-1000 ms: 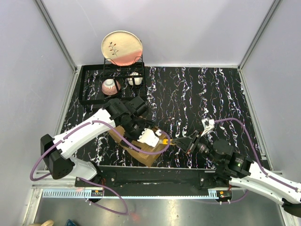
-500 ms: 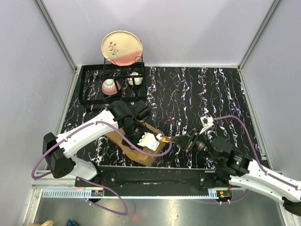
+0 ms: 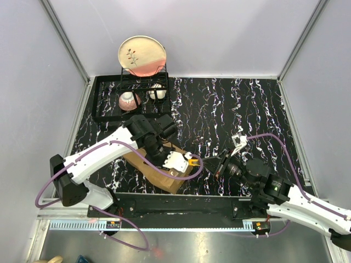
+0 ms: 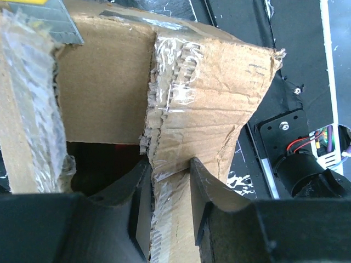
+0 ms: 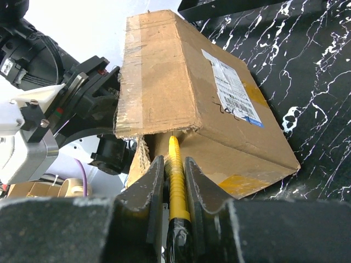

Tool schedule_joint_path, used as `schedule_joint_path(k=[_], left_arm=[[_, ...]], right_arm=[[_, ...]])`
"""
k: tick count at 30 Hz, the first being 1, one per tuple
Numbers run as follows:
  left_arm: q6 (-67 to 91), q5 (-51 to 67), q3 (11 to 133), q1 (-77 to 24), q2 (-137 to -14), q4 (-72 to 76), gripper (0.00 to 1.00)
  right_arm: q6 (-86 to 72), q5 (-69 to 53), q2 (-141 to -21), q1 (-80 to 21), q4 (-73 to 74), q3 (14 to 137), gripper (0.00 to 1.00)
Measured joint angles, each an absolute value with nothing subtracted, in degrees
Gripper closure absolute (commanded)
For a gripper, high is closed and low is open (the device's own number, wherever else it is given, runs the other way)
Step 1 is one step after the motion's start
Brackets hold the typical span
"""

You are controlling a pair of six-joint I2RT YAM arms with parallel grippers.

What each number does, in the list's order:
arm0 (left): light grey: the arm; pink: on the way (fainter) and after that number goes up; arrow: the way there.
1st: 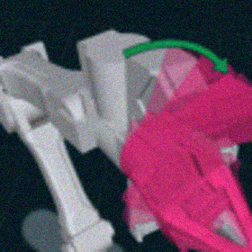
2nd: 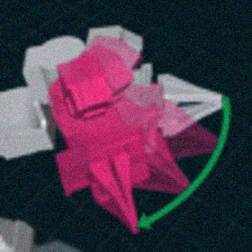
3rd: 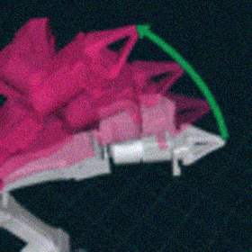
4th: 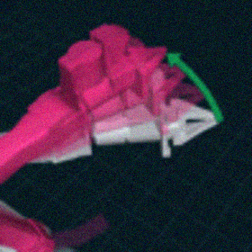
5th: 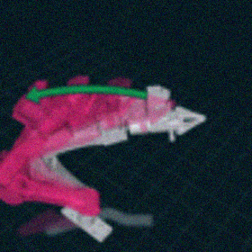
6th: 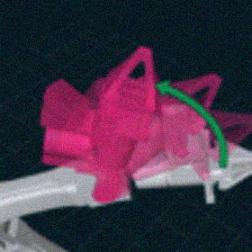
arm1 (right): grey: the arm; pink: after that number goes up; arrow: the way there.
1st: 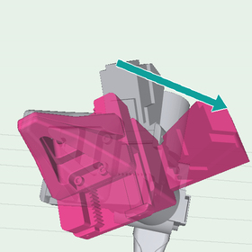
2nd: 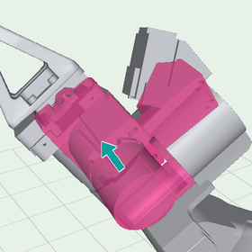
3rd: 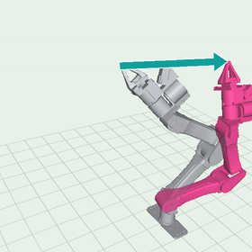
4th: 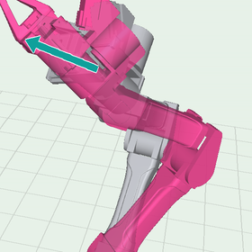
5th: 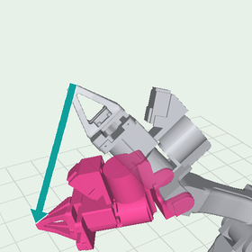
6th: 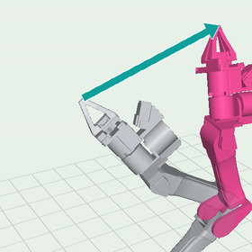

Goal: Unpack the express box
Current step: Cut the express box at the center of the board.

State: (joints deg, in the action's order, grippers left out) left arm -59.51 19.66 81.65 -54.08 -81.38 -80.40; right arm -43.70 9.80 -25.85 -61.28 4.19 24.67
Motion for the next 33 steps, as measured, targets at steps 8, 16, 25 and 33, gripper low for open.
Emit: schedule_joint_path(k=[8,16,25,33], left_arm=[[-56.31,18.35,86.83,-54.0,-85.23,-82.17,1.0],[-52.18,18.17,92.68,-52.29,-90.13,-84.66,1.0],[-45.17,17.96,95.72,-52.42,-92.64,-84.62,1.0],[-42.52,15.94,97.84,-52.01,-93.21,-86.26,1.0]], right_arm=[[-43.27,5.45,-29.1,-61.19,1.02,23.97,1.0],[-43.42,5.41,-27.4,-60.86,1.13,23.42,1.0],[-47.29,5.91,-25.52,-60.47,3.25,22.15,1.0],[-51.13,-2.7,-31.48,-54.48,2.24,24.1,1.0]])
